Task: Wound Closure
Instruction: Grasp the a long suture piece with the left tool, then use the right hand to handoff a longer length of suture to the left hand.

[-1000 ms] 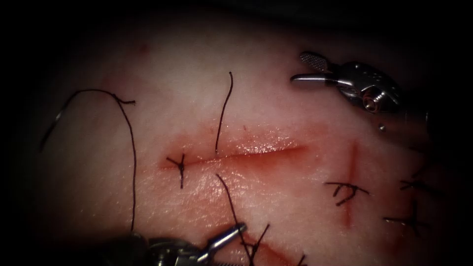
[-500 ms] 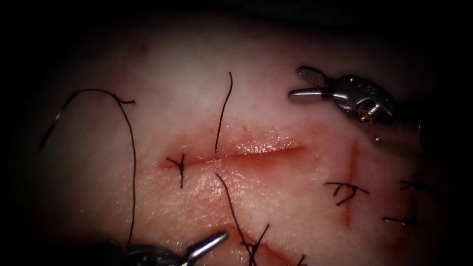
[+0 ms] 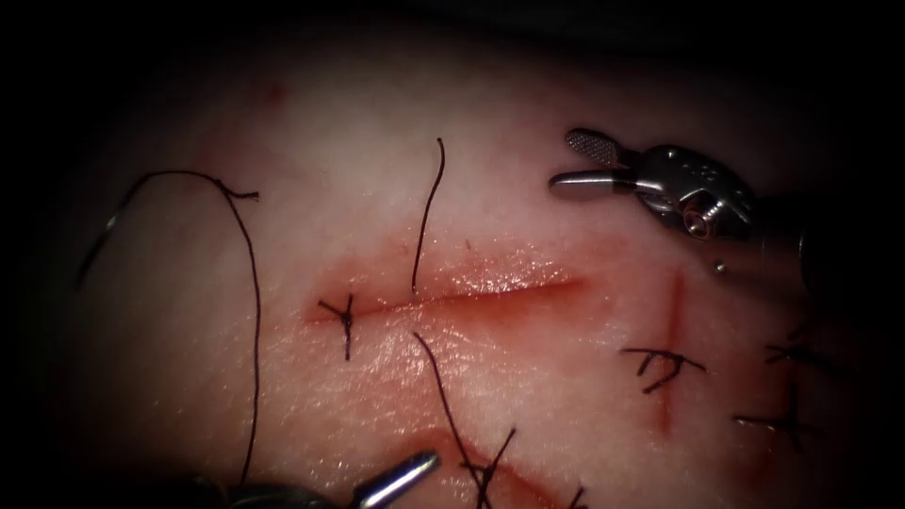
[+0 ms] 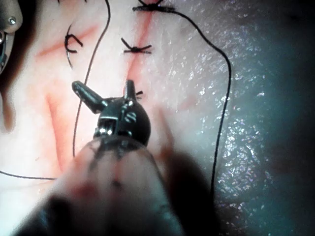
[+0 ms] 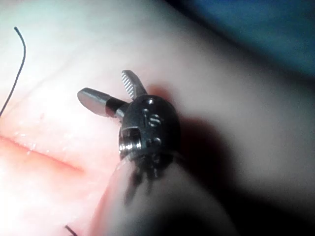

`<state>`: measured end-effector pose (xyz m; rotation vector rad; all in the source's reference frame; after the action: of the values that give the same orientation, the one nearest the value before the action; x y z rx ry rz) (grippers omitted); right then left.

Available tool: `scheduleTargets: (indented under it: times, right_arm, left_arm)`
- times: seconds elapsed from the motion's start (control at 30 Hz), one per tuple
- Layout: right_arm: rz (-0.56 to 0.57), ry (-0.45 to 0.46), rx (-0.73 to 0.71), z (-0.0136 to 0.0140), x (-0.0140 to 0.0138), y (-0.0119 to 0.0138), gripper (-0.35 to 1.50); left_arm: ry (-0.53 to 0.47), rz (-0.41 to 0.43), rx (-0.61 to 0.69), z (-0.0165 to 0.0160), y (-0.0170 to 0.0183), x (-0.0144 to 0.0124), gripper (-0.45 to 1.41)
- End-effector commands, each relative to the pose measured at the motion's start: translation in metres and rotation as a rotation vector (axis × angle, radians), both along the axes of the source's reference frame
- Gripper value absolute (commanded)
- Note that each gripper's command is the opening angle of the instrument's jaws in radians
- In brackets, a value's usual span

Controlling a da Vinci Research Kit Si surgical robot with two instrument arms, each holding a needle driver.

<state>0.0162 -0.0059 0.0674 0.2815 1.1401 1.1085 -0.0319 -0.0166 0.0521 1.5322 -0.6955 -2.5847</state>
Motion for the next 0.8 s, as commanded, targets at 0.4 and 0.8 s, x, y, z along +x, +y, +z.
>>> scheduleTargets:
  times: [0.4,0.8]
  right_arm:
    - [-0.001,-0.002,0.007,0.0012,0.0011,-0.0004,1.28]
    - [-0.249,-0.059,0.005,0.0000,0.0014,-0.0036,1.23]
  left_arm:
    - [-0.027,-0.021,-0.019,0.0000,0.0013,-0.0030,0.47]
    - [-0.055,0.042,-0.015,0.0005,0.0036,-0.0012,-0.45]
